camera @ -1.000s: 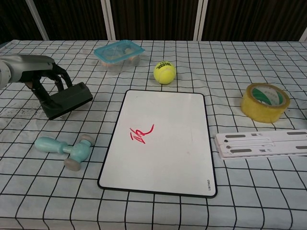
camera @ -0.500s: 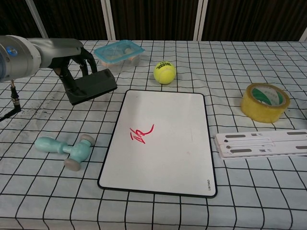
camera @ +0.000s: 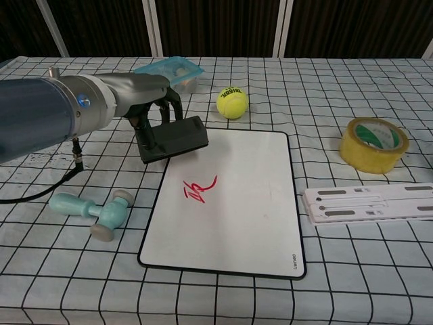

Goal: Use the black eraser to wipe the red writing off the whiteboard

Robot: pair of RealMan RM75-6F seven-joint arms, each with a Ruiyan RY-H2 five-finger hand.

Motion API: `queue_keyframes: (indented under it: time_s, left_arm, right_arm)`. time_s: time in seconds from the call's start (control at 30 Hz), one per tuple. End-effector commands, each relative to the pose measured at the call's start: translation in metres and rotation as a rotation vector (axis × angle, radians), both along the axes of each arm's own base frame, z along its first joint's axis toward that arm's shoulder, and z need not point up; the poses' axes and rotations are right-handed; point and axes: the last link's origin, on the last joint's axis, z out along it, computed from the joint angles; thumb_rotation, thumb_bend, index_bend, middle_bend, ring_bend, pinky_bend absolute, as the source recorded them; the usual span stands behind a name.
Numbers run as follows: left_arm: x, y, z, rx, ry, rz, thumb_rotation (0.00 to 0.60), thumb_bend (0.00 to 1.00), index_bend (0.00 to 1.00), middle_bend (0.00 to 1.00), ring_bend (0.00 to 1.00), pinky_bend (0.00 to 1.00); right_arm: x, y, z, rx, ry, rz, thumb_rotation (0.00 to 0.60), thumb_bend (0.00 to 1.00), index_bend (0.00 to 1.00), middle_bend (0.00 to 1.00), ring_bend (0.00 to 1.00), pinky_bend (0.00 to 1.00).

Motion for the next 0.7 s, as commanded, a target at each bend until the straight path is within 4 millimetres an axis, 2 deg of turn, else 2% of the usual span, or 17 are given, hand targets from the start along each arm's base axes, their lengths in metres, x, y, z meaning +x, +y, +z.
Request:
queue_keyframes:
  time_s: [0.03, 0.7]
  left_arm:
    - [-0.001, -0.002, -0.008, -0.022, 0.019, -0.048, 0.600, 0.42, 0.33, 0.43, 0.00, 0.02]
    - [0.003, -0.001, -0.038, -0.050, -0.045, -0.094, 0.600, 0.42, 0.33, 0.43, 0.00, 0.02]
  right_arm:
    - [0.000, 0.000, 0.000, 0.001, 0.000, 0.000, 0.600, 0.08, 0.06, 0.09, 0.19, 0.21]
    - [0.000, 0.000, 0.001, 0.001, -0.003, -0.005, 0.600, 0.08, 0.06, 0.09, 0.19, 0.21]
